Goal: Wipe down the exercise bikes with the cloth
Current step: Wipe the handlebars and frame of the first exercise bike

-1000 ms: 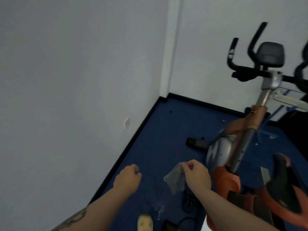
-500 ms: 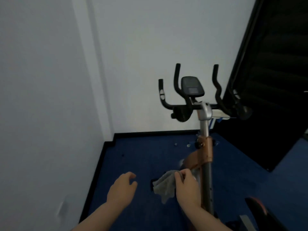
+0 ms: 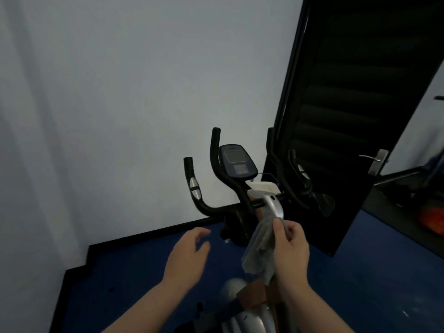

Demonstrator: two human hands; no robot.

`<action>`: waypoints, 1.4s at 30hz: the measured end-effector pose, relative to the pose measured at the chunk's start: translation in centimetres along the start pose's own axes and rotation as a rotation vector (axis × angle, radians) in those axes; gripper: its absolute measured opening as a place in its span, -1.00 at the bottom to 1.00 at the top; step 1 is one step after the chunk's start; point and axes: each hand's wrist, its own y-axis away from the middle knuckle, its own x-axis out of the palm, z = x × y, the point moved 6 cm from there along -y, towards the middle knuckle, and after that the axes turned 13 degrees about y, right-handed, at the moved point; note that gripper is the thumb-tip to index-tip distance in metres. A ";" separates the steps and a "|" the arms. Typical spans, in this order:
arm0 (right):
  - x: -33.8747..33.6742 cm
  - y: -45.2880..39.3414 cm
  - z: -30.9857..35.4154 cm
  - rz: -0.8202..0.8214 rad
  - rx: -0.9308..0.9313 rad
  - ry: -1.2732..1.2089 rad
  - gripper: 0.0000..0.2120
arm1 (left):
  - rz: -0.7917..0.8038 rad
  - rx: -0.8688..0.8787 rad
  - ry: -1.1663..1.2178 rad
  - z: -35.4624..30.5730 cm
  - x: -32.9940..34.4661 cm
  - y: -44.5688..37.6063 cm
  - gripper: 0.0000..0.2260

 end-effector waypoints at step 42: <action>12.7 -11.7 2.6 0.389 -0.527 0.294 -0.80 | -0.220 -0.141 0.502 3.0 8.8 -10.1 -0.88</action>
